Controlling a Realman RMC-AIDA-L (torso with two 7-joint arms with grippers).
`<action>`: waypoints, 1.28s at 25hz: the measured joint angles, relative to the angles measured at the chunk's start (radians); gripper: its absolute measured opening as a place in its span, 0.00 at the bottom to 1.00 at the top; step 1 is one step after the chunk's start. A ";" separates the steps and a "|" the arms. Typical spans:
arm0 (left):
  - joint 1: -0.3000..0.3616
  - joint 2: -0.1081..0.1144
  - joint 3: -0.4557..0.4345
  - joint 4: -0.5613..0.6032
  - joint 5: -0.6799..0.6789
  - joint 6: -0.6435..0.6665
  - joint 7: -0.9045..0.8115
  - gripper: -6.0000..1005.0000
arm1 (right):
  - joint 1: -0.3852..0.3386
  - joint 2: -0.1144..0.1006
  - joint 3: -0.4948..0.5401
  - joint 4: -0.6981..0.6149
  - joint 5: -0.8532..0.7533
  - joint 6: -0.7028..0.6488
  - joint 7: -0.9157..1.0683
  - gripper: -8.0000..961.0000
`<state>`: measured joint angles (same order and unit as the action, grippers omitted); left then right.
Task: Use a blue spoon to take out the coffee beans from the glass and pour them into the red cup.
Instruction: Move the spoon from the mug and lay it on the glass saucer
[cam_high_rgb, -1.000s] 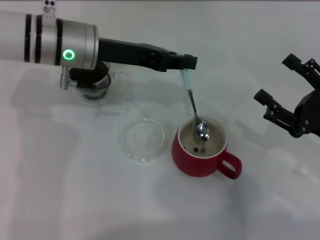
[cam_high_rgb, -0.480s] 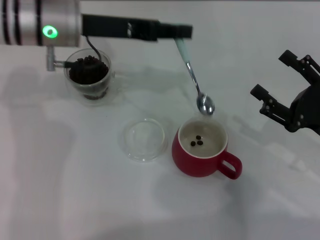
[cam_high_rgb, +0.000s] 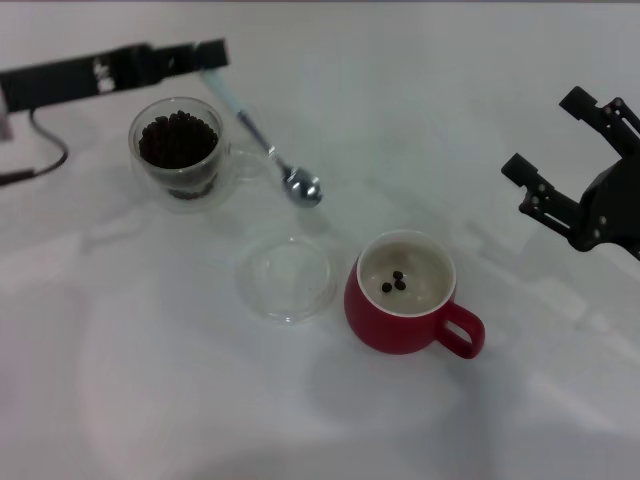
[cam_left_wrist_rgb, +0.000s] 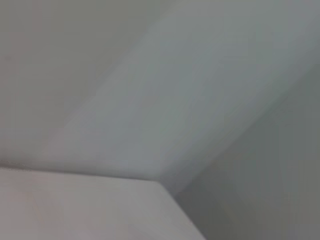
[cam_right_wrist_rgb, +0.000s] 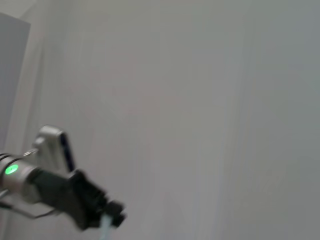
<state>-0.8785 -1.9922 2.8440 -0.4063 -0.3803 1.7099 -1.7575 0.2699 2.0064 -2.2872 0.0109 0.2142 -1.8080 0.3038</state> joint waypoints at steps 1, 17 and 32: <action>0.021 -0.003 0.000 -0.007 0.000 -0.003 0.003 0.13 | 0.000 0.000 0.000 0.000 0.005 0.000 0.000 0.91; 0.165 -0.063 0.000 0.023 0.067 -0.153 0.033 0.13 | -0.003 -0.001 0.000 0.003 0.042 0.008 0.015 0.91; 0.179 -0.072 0.000 0.194 0.100 -0.339 0.047 0.14 | -0.013 -0.003 0.000 0.013 0.044 0.012 0.015 0.91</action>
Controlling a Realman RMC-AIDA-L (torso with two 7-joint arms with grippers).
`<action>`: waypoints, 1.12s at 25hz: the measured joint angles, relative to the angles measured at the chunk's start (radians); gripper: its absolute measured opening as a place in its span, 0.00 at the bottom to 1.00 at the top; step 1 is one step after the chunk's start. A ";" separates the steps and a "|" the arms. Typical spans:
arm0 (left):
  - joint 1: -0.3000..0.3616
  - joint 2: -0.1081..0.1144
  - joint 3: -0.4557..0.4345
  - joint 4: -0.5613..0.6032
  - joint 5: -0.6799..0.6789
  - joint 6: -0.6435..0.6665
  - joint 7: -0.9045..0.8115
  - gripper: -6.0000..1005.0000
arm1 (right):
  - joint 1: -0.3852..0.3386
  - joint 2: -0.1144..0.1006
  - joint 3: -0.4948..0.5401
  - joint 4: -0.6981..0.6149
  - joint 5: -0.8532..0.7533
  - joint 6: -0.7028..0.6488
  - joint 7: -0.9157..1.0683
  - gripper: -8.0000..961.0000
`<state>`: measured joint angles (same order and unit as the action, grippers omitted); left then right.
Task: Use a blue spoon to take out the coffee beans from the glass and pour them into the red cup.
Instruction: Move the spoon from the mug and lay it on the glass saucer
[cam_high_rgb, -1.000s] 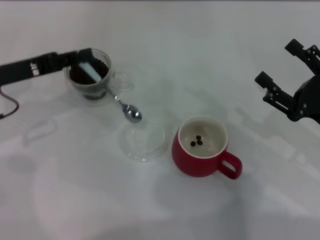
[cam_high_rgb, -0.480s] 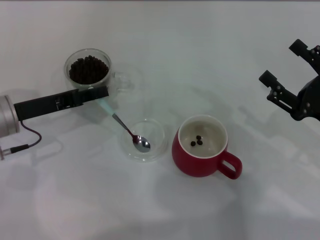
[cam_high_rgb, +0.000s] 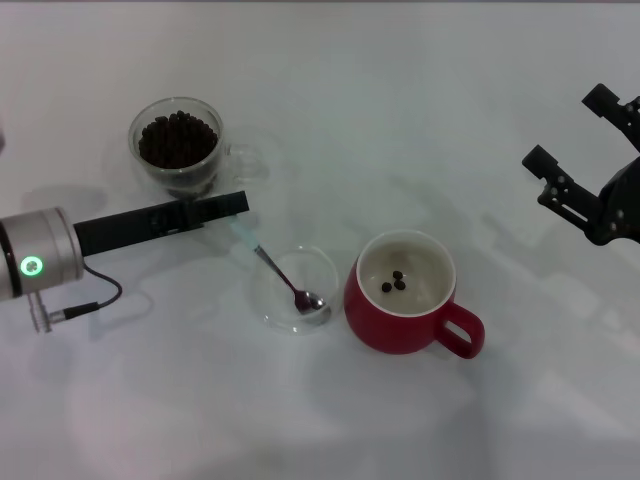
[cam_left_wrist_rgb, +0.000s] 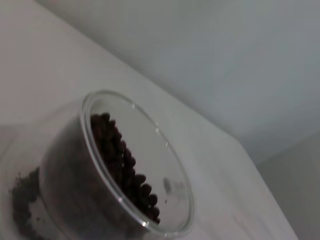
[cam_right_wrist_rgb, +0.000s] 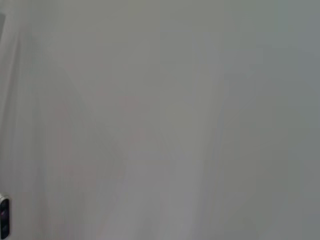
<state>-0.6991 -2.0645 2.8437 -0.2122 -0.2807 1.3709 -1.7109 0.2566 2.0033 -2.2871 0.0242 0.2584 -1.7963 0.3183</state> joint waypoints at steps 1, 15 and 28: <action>0.000 0.000 0.000 0.000 0.000 0.000 0.000 0.14 | 0.000 0.000 0.000 0.000 0.000 0.003 -0.001 0.91; 0.019 -0.002 -0.005 0.022 0.001 -0.044 0.001 0.20 | 0.017 0.002 0.000 -0.006 -0.001 0.049 -0.008 0.91; 0.041 0.019 -0.001 -0.060 -0.122 0.043 0.102 0.66 | 0.020 -0.003 0.000 -0.006 -0.001 0.043 -0.007 0.91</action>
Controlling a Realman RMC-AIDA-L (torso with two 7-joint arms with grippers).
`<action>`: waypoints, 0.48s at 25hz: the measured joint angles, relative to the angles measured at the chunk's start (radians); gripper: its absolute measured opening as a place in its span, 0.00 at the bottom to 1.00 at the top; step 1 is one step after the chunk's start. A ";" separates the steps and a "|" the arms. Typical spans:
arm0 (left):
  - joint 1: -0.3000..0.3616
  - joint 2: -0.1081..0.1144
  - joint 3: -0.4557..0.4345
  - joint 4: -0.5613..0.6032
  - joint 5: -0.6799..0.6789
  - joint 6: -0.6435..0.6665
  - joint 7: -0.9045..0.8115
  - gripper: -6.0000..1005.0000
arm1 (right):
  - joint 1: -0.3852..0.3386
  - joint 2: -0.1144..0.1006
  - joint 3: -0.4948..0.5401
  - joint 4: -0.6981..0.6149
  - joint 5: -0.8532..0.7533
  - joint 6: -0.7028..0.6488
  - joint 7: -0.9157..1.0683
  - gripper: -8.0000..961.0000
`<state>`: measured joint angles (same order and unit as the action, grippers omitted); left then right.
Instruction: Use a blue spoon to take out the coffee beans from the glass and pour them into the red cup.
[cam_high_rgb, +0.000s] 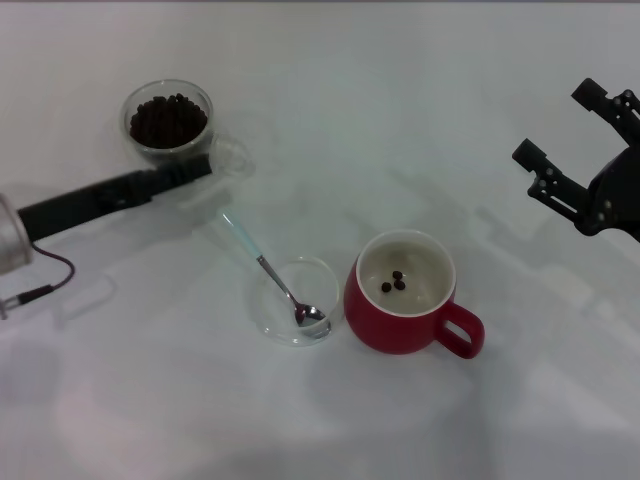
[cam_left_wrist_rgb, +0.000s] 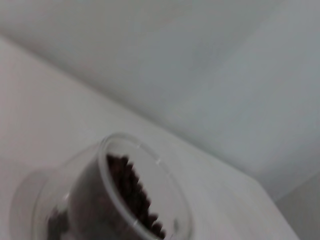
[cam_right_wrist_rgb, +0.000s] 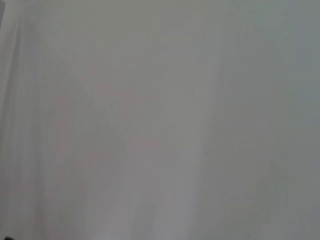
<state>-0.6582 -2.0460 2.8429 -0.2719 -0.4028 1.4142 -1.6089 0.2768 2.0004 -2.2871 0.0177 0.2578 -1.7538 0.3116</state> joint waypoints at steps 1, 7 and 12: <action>0.004 0.001 0.000 -0.015 -0.014 0.026 0.018 0.67 | 0.000 0.000 0.000 -0.001 0.000 0.000 0.000 0.91; 0.042 0.011 0.000 -0.127 -0.125 0.272 0.204 0.71 | 0.000 0.000 0.000 -0.003 0.000 -0.002 0.003 0.91; 0.116 0.015 0.000 -0.207 -0.258 0.383 0.340 0.72 | -0.004 0.002 0.000 -0.006 0.005 -0.012 0.005 0.91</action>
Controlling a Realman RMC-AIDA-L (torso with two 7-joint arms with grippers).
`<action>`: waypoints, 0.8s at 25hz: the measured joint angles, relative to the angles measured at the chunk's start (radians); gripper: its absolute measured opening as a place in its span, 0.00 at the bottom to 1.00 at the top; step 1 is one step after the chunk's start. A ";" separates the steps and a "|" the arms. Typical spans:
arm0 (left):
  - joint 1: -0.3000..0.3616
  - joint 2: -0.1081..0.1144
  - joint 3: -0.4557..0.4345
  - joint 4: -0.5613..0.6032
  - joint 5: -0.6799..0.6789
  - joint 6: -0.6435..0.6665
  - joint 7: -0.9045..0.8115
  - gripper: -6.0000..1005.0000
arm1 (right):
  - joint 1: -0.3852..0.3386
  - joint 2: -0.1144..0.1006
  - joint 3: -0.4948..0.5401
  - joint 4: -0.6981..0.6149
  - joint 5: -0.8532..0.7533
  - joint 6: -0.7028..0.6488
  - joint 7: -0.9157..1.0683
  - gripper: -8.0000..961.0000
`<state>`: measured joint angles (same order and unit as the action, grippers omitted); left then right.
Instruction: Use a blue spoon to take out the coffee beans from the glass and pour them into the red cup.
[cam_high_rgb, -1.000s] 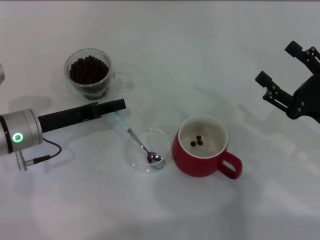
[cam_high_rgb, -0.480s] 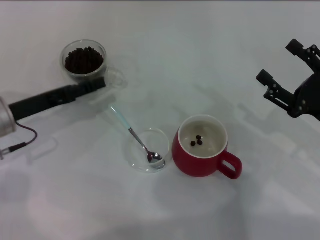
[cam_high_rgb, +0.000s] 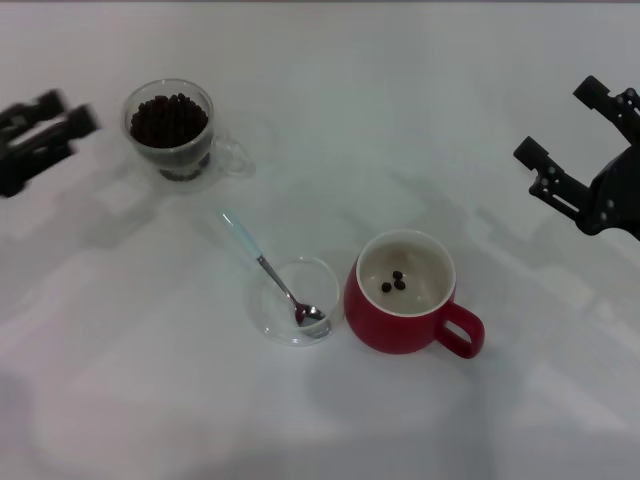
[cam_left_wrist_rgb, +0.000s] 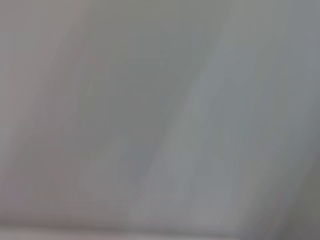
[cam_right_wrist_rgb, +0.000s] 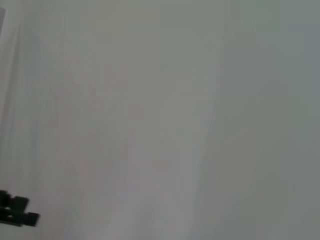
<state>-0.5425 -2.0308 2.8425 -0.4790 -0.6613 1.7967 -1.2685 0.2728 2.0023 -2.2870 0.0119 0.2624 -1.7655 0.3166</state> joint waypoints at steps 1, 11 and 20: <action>0.024 0.000 0.000 -0.013 -0.030 0.006 0.041 0.72 | -0.002 0.000 0.000 0.000 0.002 -0.003 0.000 0.91; 0.290 -0.007 -0.013 -0.045 -0.401 -0.071 0.332 0.71 | -0.027 0.003 0.000 0.003 0.030 -0.013 -0.007 0.91; 0.339 -0.043 -0.012 0.052 -0.522 -0.241 0.508 0.71 | -0.028 0.003 0.002 0.000 0.035 -0.025 -0.020 0.91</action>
<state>-0.2034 -2.0735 2.8302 -0.4273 -1.1833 1.5556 -0.7605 0.2447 2.0049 -2.2855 0.0116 0.2977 -1.7910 0.2967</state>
